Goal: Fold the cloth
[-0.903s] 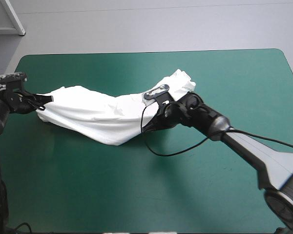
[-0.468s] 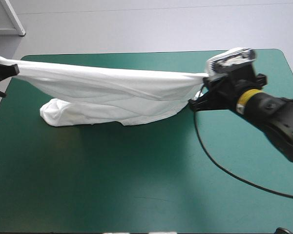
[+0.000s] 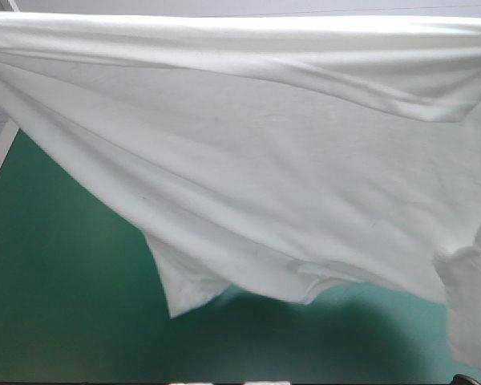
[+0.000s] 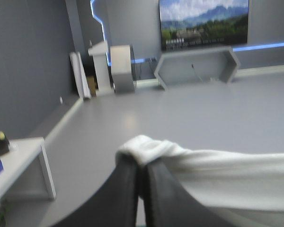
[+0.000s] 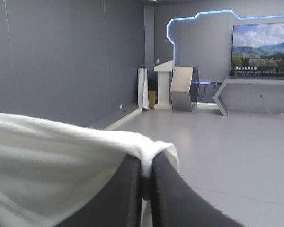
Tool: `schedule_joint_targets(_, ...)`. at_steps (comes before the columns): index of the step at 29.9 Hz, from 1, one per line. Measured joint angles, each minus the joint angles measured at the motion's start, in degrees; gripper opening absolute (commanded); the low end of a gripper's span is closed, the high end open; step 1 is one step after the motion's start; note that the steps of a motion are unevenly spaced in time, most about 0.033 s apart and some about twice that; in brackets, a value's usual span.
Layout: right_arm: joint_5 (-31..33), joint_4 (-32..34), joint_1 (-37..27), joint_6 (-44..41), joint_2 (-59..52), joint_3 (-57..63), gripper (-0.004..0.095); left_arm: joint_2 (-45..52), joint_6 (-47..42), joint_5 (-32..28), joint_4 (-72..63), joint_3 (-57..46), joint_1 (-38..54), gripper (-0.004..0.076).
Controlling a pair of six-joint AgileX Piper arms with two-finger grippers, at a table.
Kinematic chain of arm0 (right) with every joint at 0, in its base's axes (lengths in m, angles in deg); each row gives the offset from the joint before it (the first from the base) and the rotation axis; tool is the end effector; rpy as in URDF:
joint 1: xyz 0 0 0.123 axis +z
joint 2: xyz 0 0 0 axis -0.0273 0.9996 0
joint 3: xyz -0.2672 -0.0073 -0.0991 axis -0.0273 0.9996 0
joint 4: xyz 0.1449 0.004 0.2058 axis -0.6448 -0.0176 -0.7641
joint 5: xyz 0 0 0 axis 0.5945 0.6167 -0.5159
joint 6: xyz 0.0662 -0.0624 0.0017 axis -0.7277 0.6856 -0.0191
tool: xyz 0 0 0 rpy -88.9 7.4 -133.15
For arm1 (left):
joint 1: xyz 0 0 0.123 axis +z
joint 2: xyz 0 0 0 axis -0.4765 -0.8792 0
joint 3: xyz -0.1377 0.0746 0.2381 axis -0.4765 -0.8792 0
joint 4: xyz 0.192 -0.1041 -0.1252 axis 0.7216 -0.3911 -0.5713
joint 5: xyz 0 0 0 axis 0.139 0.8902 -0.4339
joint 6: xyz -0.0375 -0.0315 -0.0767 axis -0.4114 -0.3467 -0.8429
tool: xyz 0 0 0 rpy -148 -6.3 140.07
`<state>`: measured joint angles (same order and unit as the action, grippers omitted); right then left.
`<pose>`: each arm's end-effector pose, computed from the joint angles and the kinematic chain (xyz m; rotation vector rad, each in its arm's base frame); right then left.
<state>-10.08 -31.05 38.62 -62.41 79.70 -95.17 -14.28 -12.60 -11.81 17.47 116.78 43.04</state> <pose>0.0351 -0.0055 0.6287 -0.2388 1.2964 0.3559 0.0724 -0.0014 0.6465 0.0540 1.4183 0.1211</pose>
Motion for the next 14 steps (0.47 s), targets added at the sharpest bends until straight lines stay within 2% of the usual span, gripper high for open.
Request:
schedule_joint_targets(6,2.5,-1.4,0.0,3.8,1.9,-5.6,-0.0019,0.0,0.5,-1.6,3.0,8.7,-0.3,-0.0008)
schedule_joint_targets(14,5.1,-1.0,0.0,4.4,5.2,-6.1,-0.0019,-2.3,2.8,1.4,8.1,9.6,-6.7,-0.0008)
